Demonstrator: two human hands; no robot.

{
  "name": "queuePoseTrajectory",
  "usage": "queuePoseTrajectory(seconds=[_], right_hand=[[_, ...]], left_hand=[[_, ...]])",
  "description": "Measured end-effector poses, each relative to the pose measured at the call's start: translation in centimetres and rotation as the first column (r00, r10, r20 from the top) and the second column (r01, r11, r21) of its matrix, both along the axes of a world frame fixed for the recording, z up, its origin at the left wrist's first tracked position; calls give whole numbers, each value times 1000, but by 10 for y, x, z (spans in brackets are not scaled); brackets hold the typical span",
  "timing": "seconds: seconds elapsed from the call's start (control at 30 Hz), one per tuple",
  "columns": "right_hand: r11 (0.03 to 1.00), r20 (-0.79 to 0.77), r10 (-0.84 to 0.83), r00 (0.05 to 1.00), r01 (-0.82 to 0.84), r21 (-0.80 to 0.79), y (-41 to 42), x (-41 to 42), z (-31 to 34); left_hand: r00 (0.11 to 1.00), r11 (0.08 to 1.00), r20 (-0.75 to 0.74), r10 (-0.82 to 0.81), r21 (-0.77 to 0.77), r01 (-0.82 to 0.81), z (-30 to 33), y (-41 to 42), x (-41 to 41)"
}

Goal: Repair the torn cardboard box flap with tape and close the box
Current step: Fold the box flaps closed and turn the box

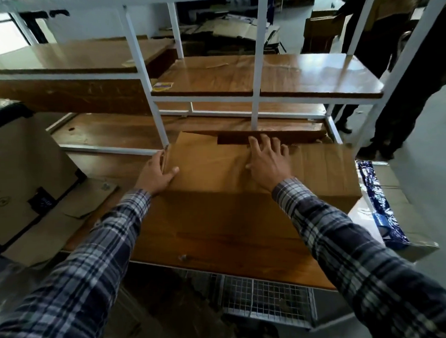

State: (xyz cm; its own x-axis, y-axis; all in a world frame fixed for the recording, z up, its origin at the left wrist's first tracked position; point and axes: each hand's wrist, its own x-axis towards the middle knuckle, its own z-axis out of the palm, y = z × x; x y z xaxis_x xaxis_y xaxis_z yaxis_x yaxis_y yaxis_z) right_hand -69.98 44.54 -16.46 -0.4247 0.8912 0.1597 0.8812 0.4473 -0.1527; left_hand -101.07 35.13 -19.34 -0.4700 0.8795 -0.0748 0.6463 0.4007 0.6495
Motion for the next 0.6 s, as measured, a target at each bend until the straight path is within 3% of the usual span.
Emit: queuePoseTrajectory(seconds=[0.1,0.2,0.3,0.4,0.5,0.6], right_hand=[[981,-27,-6,1000,1,-192,27,4,-25],[938,-41,-72,997,53,-343,66,10,-32],[901,-16,-125,992,107,-420,106,25,-26],[923,-68,-215,974,180,-339,145,44,-24],[895,-256,-423,870,356,-268,191,70,-30],[790,-301,-607,735,517,-331,239,102,-34]], left_hand=[[934,997,-350,-71,-15,70,-11,21,21],[845,986,-507,-168,-107,131,-19,54,37],[850,983,-498,-172,-139,117,-16,85,45],[897,992,-432,-94,-117,47,-19,110,38],[920,991,-393,-7,-126,-46,-26,137,28],[905,986,-420,66,-111,-124,-25,158,30]])
